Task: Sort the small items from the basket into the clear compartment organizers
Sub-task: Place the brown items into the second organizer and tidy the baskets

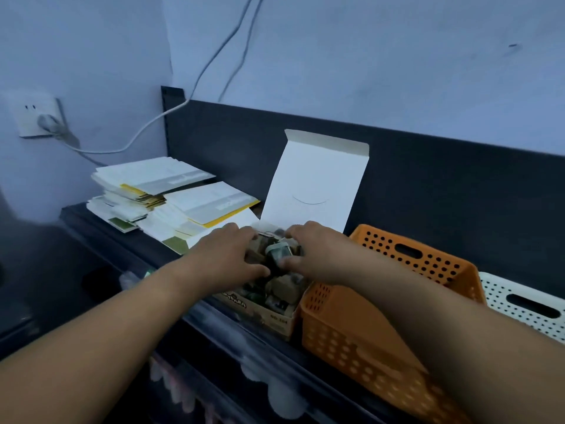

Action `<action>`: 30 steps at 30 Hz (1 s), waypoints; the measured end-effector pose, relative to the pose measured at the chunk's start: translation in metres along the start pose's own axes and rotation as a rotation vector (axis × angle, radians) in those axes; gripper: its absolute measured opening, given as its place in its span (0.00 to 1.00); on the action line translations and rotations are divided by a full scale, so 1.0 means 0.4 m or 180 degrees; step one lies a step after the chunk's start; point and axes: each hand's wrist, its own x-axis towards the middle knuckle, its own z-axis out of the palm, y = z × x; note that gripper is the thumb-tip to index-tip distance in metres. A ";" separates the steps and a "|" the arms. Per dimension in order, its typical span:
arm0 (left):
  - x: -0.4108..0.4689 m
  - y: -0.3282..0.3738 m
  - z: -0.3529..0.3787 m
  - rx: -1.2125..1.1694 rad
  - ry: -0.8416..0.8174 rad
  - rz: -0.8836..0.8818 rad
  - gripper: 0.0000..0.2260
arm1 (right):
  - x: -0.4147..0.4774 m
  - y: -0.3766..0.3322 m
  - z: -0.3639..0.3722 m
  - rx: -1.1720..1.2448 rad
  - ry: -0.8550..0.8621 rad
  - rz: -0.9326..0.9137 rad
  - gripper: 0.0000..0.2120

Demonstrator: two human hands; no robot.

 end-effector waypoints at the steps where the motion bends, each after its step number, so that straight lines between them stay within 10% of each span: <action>1: 0.012 -0.005 0.004 0.0062 -0.0029 0.0051 0.26 | 0.012 -0.008 0.003 -0.0109 -0.0050 0.0061 0.30; 12: 0.060 -0.054 0.007 -0.0319 -0.0149 0.0611 0.07 | 0.041 -0.092 0.036 0.0024 0.0143 0.0639 0.23; 18: 0.054 -0.051 -0.050 -0.1282 0.0214 0.0869 0.21 | -0.052 -0.106 -0.010 0.0780 0.1131 0.0966 0.23; 30: -0.109 0.258 -0.026 -0.2549 -0.0717 0.1980 0.15 | -0.515 -0.039 0.007 0.1053 0.2154 0.1942 0.25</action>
